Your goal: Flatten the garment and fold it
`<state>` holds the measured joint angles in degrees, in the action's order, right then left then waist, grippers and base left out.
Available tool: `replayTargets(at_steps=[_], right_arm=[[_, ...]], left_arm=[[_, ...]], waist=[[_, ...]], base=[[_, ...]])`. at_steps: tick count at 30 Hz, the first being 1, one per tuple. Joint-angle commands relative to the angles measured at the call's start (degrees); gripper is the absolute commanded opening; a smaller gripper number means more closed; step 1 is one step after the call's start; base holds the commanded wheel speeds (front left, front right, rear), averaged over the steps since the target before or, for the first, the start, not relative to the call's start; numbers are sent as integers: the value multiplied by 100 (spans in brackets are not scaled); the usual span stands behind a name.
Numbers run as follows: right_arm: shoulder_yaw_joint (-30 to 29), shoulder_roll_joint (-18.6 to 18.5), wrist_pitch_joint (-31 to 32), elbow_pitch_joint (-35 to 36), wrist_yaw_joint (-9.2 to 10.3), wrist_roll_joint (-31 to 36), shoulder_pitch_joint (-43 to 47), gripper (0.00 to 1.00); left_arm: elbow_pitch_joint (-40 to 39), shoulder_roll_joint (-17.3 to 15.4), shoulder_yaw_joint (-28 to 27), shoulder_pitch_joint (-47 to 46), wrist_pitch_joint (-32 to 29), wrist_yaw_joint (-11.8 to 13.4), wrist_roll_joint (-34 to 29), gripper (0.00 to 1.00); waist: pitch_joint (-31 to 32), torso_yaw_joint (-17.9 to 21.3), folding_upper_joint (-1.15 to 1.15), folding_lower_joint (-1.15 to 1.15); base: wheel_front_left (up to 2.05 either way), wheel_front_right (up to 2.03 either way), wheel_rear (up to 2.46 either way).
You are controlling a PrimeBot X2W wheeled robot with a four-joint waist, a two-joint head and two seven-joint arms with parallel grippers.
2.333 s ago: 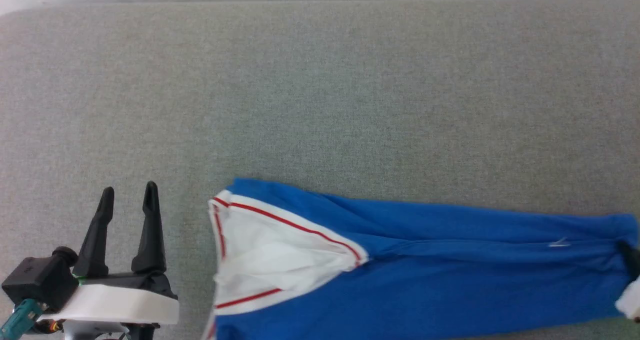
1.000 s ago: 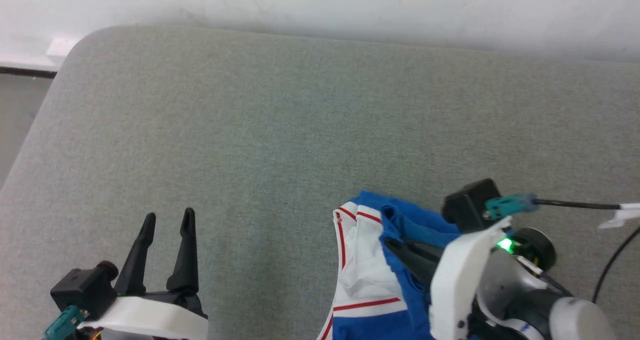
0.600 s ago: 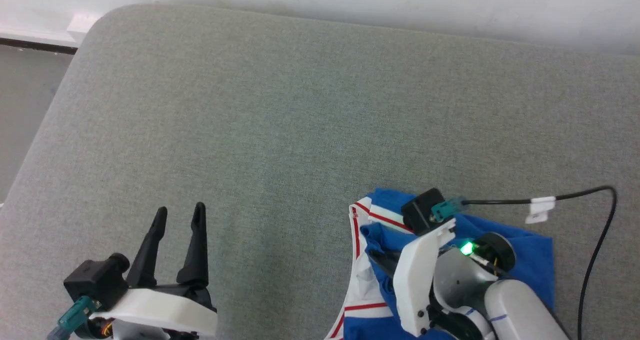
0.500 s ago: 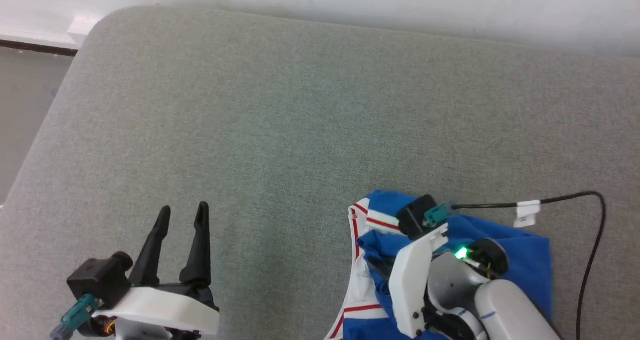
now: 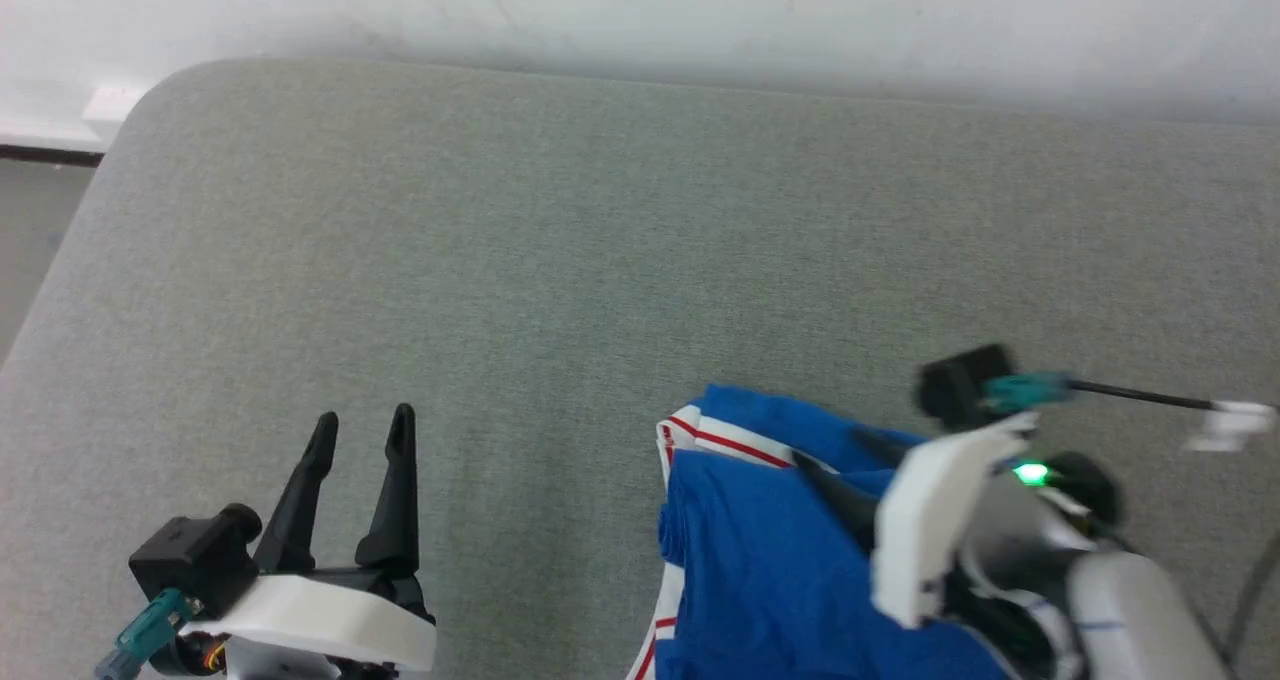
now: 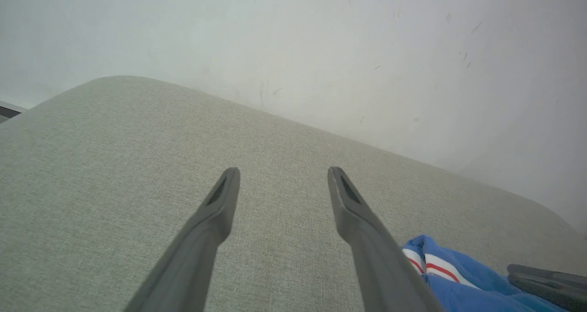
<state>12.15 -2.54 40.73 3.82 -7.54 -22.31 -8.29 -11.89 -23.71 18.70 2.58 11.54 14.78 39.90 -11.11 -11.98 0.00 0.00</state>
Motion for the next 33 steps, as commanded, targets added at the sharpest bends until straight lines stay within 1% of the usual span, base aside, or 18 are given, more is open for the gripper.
replayTargets(at_steps=[1, 5, 6, 9, 12, 15, 17, 22, 25, 26, 27, 28, 30, 33], right_arm=[[-259, -42, 105, 328, 5, 232, 226, 100], [-1057, -42, 438, 1333, 5, 638, 948, 100], [-1057, -42, 438, 1333, 5, 638, 948, 100], [-1486, -38, 560, 1802, 5, 641, 1492, 100], [-1756, -36, 450, 1972, 5, 540, 1893, 100], [-1928, -35, 197, 1807, 5, 337, 2065, 100], [-1929, -35, 12, 1610, 5, 322, 2056, 100], [-1866, -34, -468, 777, 5, 289, 1786, 100], [-1726, -34, -599, 231, 5, 175, 1585, 100], [-1667, -34, -612, 85, 5, 165, 1523, 47], [-1616, -34, -605, -39, 5, 120, 1476, 26], [-1586, -34, -604, -123, 5, 39, 1435, 0], [-1577, -34, -617, -169, 5, -19, 1366, 0], [-1650, -34, -648, 31, 5, 80, 1275, 0]], left_arm=[[-43, -27, -13, 63, 4, 47, 35, 100], [-100, -41, -13, 63, 6, 47, 36, 100], [-100, -41, -13, 63, 6, 47, 36, 100], [-128, -46, -25, 47, 13, 42, 48, 100], [-154, -59, -38, 35, 15, 44, 50, 100], [-177, -91, -41, 9, -4, 41, 45, 100], [-193, -122, -39, -18, -32, 42, 33, 100], [-263, -215, -21, -91, -136, 63, -22, 100], [-329, -264, -18, -96, -193, 95, -46, 100], [-348, -282, -16, -89, -215, 110, -57, 100], [-370, -298, -12, -80, -235, 123, -65, 100], [-394, -309, -10, -71, -252, 135, -68, 100], [-435, -327, -13, -54, -282, 162, -70, 100], [-488, -342, 1, -26, -307, 191, -81, 100]], waist=[[-34, 111, 0, 0], [-152, 243, 0, 0], [-152, 243, 0, 0], [-252, 315, 0, 0], [-355, 365, 0, 0], [-428, 387, 0, 0], [-462, 383, 0, 0], [-524, 314, 0, 0], [-555, 285, 0, 0], [-559, 282, 0, 0], [-559, 280, 0, 0], [-558, 281, 0, 0], [-533, 300, 0, 0], [-460, 386, 0, 0]], base=[[0, 0, 0], [0, 0, 0], [0, 0, 0], [0, 0, 0], [0, 0, 0], [0, 0, 0], [0, 0, 0], [0, 0, 0], [0, 0, 0], [0, 0, 0], [0, 0, 0], [0, 0, 0], [0, 0, 0], [0, 0, 0]])
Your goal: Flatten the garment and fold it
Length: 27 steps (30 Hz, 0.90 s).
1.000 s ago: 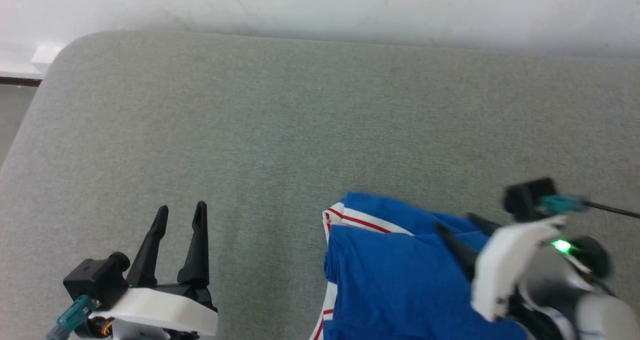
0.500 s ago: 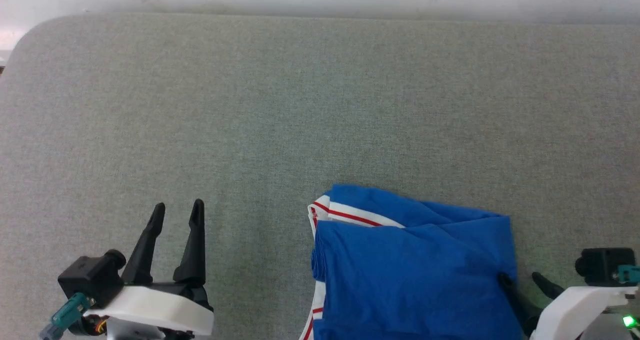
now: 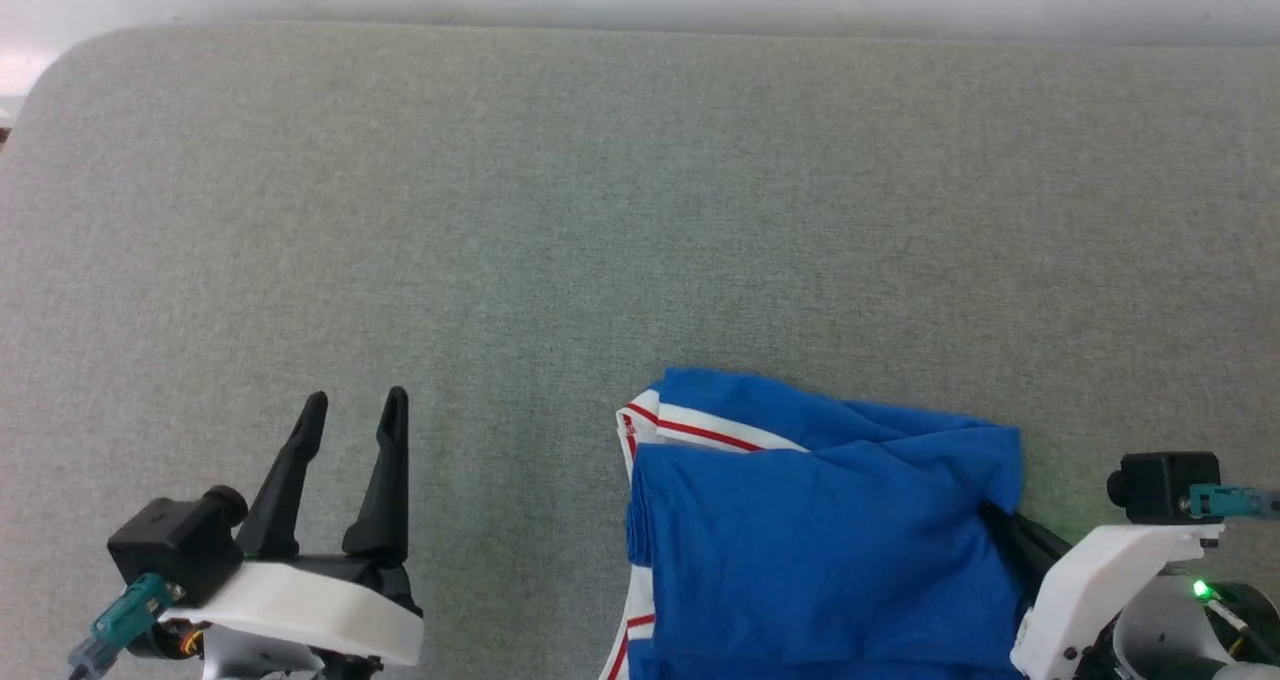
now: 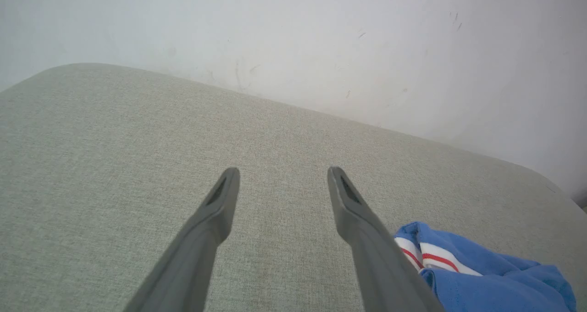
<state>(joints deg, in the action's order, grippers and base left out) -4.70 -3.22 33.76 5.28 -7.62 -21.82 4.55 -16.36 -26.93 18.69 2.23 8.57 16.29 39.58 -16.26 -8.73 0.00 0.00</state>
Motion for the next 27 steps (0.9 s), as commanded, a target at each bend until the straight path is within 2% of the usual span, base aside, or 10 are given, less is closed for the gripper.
replayTargets(at_steps=[1, 7, 11, 18, 27], right_arm=[[-10, 34, 66, -9, 13, 53, -40, 0], [-474, 24, 410, 803, 13, 434, -453, 0], [-761, -206, 773, 1108, 13, 684, -938, 0], [-1154, -1064, 1072, 940, 13, 961, -1876, 0], [-1628, -2325, 982, 269, 13, 1361, -2704, 0]], left_arm=[[-56, -19, 16, 14, -17, 44, -54, 100], [-136, -1, 53, 19, -24, 76, -67, 100], [-189, -53, -1, -60, -18, 75, -83, 100], [-335, -199, -63, -489, -88, 25, -205, 100], [-603, -372, -200, -1281, -14, 25, -575, 100]], waist=[[86, 101, 0, 0], [161, 463, 0, 0], [-28, 739, 0, 0], [-634, 1020, 0, 0], [-1576, 1069, 0, 0]], base=[[0, 0, 0], [0, 0, 0], [0, 0, 0], [0, 0, 0], [0, 0, 0]])
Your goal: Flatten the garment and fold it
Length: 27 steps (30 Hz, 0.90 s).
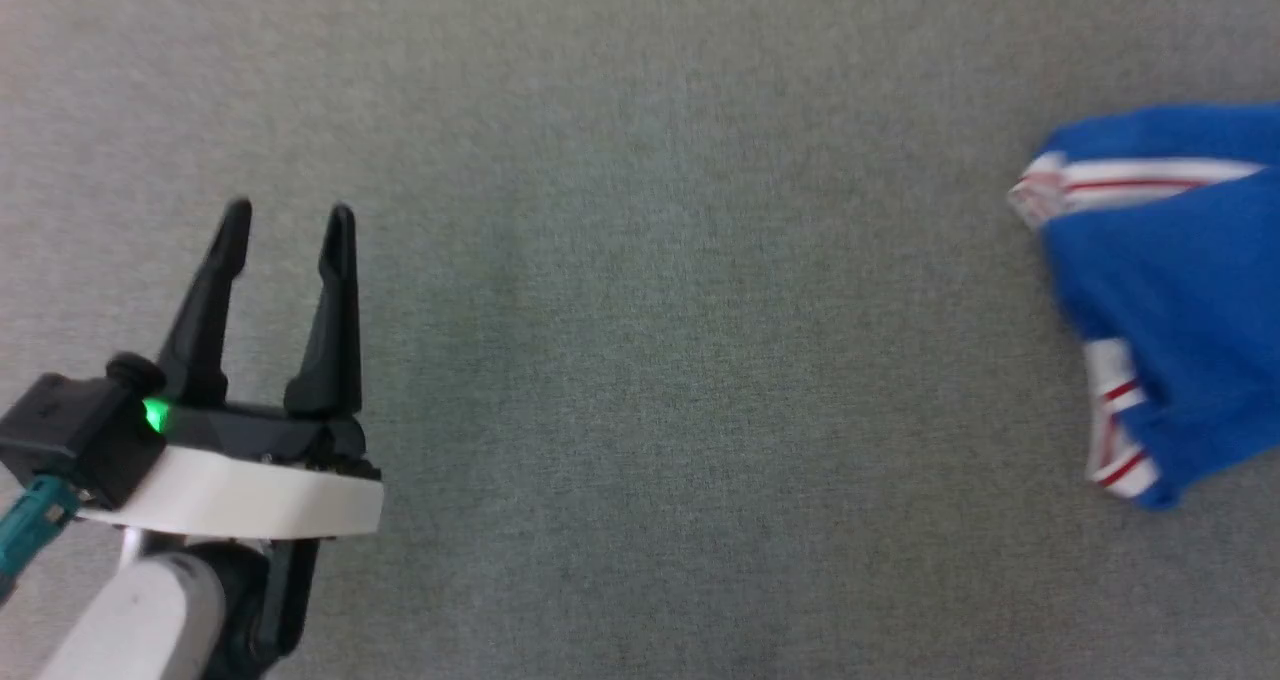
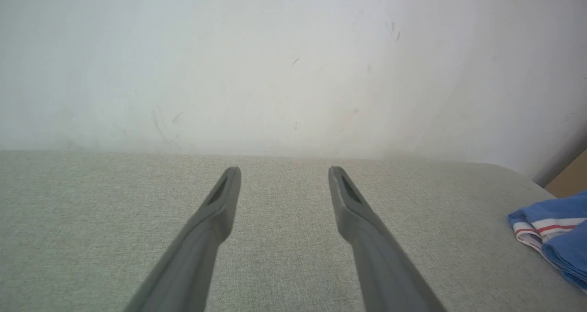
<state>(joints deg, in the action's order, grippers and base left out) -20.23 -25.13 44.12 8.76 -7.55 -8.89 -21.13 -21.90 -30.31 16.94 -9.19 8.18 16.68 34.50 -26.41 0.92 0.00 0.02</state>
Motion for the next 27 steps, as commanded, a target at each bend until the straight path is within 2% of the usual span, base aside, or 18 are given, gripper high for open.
replayTargets(at_steps=[1, 6, 13, 14, 15, 16, 24, 27], right_arm=[[-159, -240, -112, -201, 6, 115, -215, 0], [-546, -599, -358, -806, 6, 291, -501, 0], [-712, -662, -662, -1159, 6, 640, -675, 0], [-723, -642, -731, -1199, 6, 690, -683, 30], [-731, -611, -816, -1229, 6, 739, -694, 92], [-737, -570, -889, -1267, 6, 780, -707, 100], [-801, -281, -1339, -1528, 6, 807, -720, 100], [-887, -92, -1688, -1483, 6, 728, -596, 100]], left_arm=[[-65, -58, -28, -218, 32, -22, -114, 100], [-88, -128, 21, -521, -24, -49, -272, 100], [-94, -106, 53, -752, 61, -44, -404, 100], [-87, -101, 49, -782, 114, -40, -443, 100], [-81, -92, 40, -806, 168, -29, -478, 100], [-78, -75, 24, -823, 219, -14, -501, 100], [-12, 71, -117, -780, 524, 39, -584, 100], [-9, 153, -152, -709, 604, -60, -559, 100]], waist=[[-637, 101, 0, -2], [-1020, 43, 0, -2], [-1343, 36, 0, -2], [-1357, 32, 0, -2], [-1370, 32, 0, -2], [-1383, 36, 0, -2], [-1197, 64, 0, -2], [-1042, 50, 0, -2]], base=[[0, 0, 0], [0, 0, 0], [0, 0, 0], [0, 0, 0], [0, 0, 0], [0, 0, 0], [0, 0, 0], [0, 0, 0]])
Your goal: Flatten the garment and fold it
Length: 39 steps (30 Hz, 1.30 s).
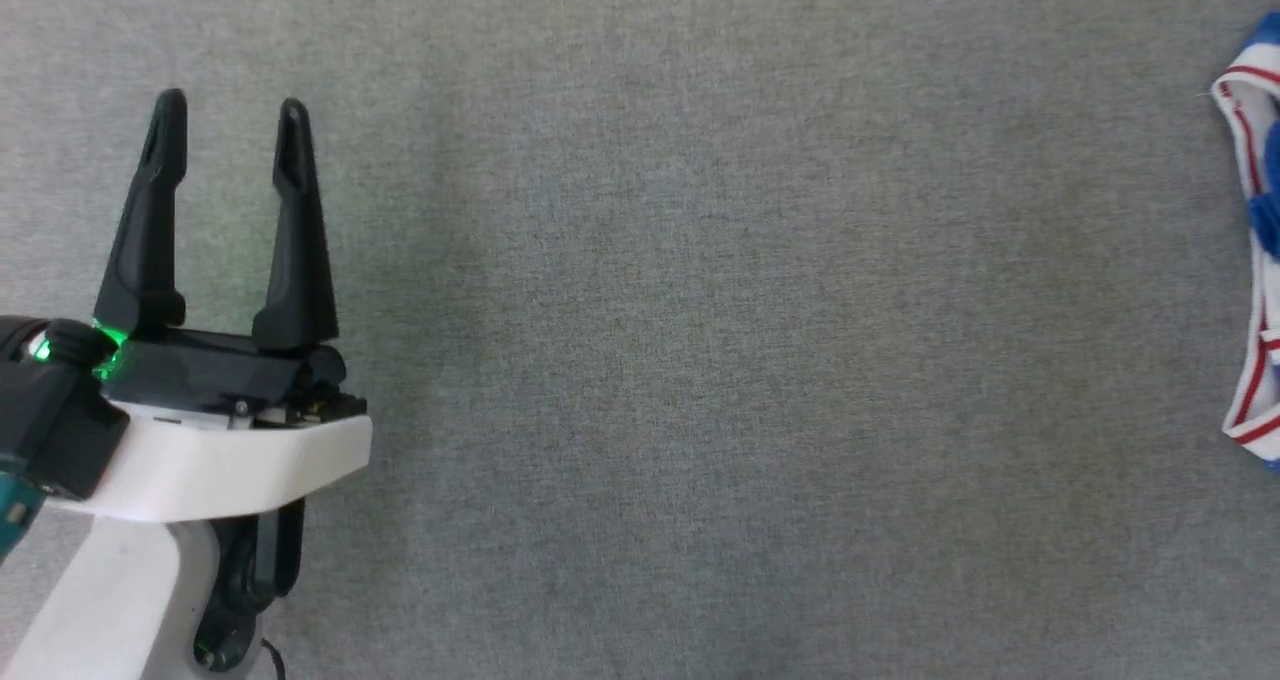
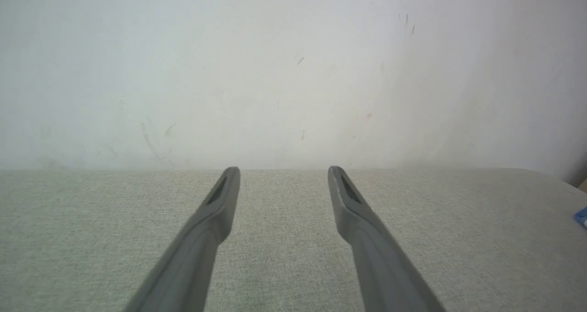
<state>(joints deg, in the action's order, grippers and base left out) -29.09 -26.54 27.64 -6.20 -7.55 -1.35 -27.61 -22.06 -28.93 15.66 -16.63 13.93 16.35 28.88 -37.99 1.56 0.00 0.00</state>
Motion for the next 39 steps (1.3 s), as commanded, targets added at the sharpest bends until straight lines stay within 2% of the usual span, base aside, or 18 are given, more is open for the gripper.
replayTargets(at_steps=[1, 6, 11, 14, 16, 21, 25, 29, 39], right_arm=[[27, 152, -194, 67, 6, -112, 114, 100], [316, 913, -874, 489, 6, -534, 606, 100], [1100, 1751, -1282, 952, 6, -673, 1395, 100], [1567, 1987, -1393, 1198, 6, -729, 1721, 100], [1834, 2068, -1423, 1370, 6, -686, 1872, 100], [2156, 2180, -1582, 1760, 6, -561, 1965, 100], [2089, 2278, -1841, 1860, 6, -458, 1978, 100], [1997, 2331, -2067, 1812, 6, -364, 2067, 100], [1811, 2364, -2730, 1567, 6, -297, 3095, 100]], left_arm=[[37, 56, -40, 71, 46, -42, 11, 100], [205, 317, -101, 331, 87, -99, 156, 100], [377, 530, -88, 654, 97, -179, 349, 100], [453, 527, 19, 804, 82, -241, 356, 100], [492, 506, 134, 888, 3, -302, 373, 100], [611, 378, 208, 963, -108, -103, 78, 100], [638, 394, 246, 1024, -163, 61, -39, 100], [651, 398, 294, 1113, -205, 100, -47, 100], [819, 520, 277, 1999, -68, 242, 140, 100]], waist=[[190, -25, 0, 0], [660, -33, 0, 0], [1310, -51, 0, 0], [1700, -94, 0, 0], [1971, -142, 0, 0], [2603, -263, 0, 0], [3045, -379, 0, 0], [3253, -453, 0, 0], [3612, -649, 0, 0]], base=[[0, 0, 0], [0, 0, 0], [0, 0, 0], [0, 0, 0], [0, 0, 0], [0, 0, 0], [0, 0, 0], [0, 0, 0], [0, 0, 0]])
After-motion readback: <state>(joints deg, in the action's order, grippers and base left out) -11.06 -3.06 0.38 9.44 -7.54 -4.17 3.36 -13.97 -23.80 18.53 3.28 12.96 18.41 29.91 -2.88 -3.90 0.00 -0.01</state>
